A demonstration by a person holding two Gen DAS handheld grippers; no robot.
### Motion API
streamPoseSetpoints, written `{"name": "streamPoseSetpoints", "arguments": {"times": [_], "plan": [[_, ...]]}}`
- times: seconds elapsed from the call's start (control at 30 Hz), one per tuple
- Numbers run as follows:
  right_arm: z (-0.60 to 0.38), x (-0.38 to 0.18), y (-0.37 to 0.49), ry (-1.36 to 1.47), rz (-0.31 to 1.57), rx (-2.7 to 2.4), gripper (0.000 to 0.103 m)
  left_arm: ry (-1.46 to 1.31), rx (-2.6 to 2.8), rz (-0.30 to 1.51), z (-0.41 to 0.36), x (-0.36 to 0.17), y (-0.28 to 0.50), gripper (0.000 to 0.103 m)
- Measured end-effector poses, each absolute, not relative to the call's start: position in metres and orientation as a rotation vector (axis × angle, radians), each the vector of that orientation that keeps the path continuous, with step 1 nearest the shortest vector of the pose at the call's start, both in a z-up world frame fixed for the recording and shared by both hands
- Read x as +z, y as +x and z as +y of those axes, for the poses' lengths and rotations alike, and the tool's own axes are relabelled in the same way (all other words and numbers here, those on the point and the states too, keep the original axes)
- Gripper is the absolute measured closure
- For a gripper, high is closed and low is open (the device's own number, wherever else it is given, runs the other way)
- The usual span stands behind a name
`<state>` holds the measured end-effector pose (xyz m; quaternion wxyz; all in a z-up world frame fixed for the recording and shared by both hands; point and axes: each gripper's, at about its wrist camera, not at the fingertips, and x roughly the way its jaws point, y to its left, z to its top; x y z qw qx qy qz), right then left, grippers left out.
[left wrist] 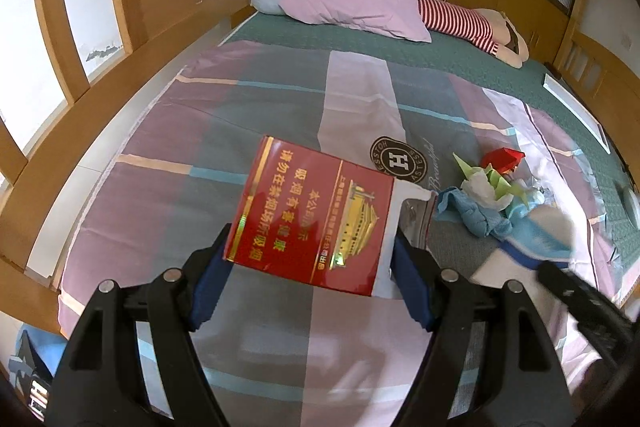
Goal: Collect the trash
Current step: 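Grasp the white-blue paper cup with the right gripper while the left holds the red box, then carry the red box and paper cup over the wastebasket and open both grippers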
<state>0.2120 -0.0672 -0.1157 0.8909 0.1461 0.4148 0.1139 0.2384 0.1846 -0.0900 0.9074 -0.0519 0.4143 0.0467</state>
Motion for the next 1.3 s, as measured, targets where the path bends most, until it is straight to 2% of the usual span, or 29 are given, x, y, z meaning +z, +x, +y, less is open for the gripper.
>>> {"name": "streamPoseSetpoints", "arguments": {"times": [0.4, 0.57, 0.67, 1.0, 1.3], "plan": [[-0.079, -0.024, 0.124, 0.258, 0.659, 0.344, 0.070, -0.077, 0.092, 0.776, 0.179, -0.072, 0.224, 0.029], [-0.104, 0.011, 0.078, 0.232, 0.574, 0.326, 0.070, -0.065, 0.100, 0.690, 0.159, -0.038, 0.173, 0.029], [-0.128, 0.021, 0.051, 0.229, 0.549, 0.305, 0.070, -0.069, 0.057, 0.700, 0.134, -0.028, 0.141, 0.029], [-0.206, 0.013, -0.026, 0.212, 0.556, 0.195, 0.070, 0.009, -0.078, 0.683, 0.059, -0.008, 0.062, 0.029], [-0.252, -0.025, -0.059, 0.183, 0.662, 0.067, 0.070, 0.075, -0.157, 0.663, 0.031, -0.003, 0.042, 0.029]]}}
